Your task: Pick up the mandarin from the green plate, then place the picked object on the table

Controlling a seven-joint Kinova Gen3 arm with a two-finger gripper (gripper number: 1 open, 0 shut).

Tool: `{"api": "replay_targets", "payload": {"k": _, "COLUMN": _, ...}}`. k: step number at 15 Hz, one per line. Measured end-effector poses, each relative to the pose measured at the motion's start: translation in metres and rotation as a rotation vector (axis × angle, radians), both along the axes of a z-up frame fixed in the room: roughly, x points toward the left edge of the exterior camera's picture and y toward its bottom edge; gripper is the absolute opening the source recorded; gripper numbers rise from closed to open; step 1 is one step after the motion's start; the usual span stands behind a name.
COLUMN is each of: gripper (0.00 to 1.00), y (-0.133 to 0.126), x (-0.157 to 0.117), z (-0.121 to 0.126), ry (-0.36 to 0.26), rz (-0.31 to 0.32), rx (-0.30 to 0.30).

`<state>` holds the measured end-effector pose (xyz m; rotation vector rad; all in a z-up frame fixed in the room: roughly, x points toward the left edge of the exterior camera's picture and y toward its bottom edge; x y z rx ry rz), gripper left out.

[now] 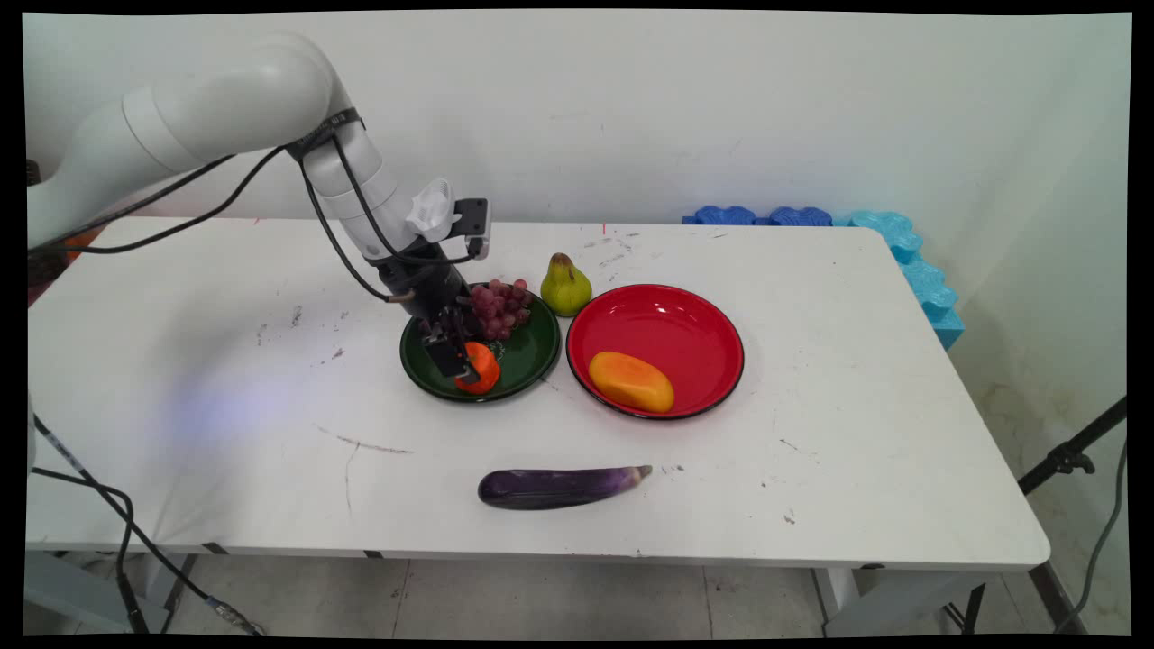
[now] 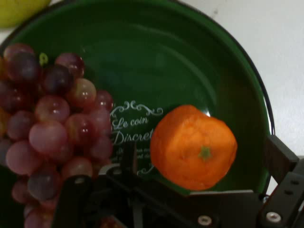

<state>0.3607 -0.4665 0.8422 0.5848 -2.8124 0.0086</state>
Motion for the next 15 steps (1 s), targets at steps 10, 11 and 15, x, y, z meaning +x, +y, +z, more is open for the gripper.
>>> {"api": "replay_targets", "payload": {"k": 10, "gripper": 0.00, "y": -0.005, "x": 0.004, "z": -0.012, "ry": -0.024, "rz": -0.043, "rx": -0.011}}
{"api": "replay_targets", "payload": {"k": 11, "gripper": 0.00, "y": -0.005, "x": 0.004, "z": -0.012, "ry": -0.023, "rz": -0.047, "rx": -0.018}}
{"api": "replay_targets", "payload": {"k": 15, "gripper": 0.00, "y": -0.006, "x": 0.007, "z": -0.004, "ry": -0.024, "rz": -0.049, "rx": -0.041}}
